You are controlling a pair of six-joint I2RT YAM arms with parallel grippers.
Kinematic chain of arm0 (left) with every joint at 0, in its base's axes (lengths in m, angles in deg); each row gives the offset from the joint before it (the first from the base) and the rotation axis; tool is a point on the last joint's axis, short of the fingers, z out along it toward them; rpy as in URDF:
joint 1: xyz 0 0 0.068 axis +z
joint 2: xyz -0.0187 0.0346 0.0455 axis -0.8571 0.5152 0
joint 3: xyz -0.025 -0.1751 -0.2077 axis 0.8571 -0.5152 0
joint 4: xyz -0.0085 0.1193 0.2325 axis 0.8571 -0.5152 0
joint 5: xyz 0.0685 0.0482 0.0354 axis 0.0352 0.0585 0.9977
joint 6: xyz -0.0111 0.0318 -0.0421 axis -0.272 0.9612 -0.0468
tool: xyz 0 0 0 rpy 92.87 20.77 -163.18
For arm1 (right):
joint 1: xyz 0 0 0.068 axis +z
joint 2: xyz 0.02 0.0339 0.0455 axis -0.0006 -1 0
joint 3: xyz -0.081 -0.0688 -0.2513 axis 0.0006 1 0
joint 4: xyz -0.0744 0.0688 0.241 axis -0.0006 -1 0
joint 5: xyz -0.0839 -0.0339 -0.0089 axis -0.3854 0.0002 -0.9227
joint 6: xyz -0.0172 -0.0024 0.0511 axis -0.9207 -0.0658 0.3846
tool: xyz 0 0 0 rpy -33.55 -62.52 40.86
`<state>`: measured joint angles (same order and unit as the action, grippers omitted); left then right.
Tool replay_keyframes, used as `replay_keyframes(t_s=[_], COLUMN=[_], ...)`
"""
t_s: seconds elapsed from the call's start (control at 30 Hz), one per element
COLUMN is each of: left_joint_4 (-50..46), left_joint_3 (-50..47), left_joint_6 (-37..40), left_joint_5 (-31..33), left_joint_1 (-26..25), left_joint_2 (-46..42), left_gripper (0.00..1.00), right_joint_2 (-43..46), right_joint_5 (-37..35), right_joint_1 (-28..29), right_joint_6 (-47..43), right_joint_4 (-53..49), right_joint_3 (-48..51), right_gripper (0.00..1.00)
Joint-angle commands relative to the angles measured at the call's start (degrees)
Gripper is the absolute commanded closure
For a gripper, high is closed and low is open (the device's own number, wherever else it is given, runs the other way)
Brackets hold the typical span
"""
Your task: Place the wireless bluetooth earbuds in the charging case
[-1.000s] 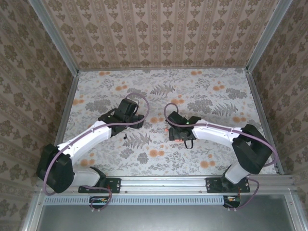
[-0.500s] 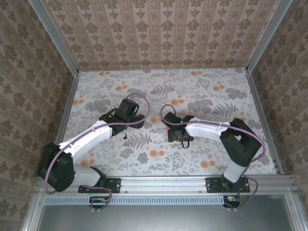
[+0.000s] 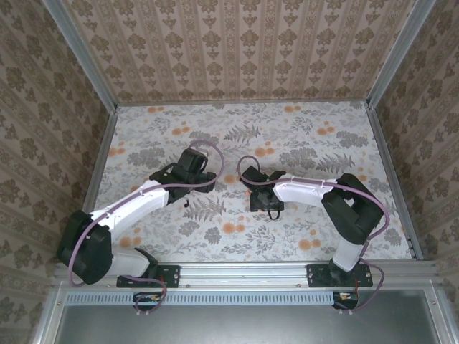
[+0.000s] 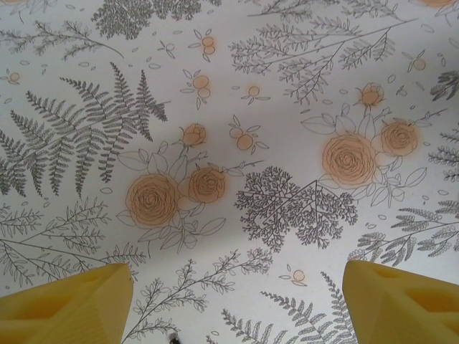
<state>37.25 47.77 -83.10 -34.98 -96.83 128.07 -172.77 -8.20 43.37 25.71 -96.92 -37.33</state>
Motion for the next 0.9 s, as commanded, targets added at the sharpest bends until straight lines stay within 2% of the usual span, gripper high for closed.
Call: replay_keyframes(t_s=[0.0,0.23,0.37,0.6,0.87], left_joint_4=[1.09,2.69,4.2,8.36,21.28], left_joint_3=[-0.79,-1.56,-1.86,-3.96,-11.06], left_joint_6=[0.6,0.06,0.99,0.63,0.95], left_joint_5=[-0.55,-4.6,-7.57,-10.47,-13.7], left_joint_1=[0.03,0.43,0.51,0.58,0.58], left_joint_2=[0.37,-0.79,-1.8,-2.97,-8.86], left_gripper=[0.22,0.23,0.28,0.29,0.3], right_joint_2=[-1.02,1.65,3.77,10.7,20.12], right_joint_5=[-0.81,-1.01,-0.82,-0.56,-0.3], right_joint_1=[-0.45,-0.44,-0.27,0.63,1.35], right_joint_6=[0.39,1.16,1.62,2.89,3.93], right_joint_4=[1.7,6.85,9.58,17.28,26.31], right_joint_3=[0.71,4.39,6.58,13.41,20.54], right_gripper=[0.35,0.37,0.37,0.4,0.41])
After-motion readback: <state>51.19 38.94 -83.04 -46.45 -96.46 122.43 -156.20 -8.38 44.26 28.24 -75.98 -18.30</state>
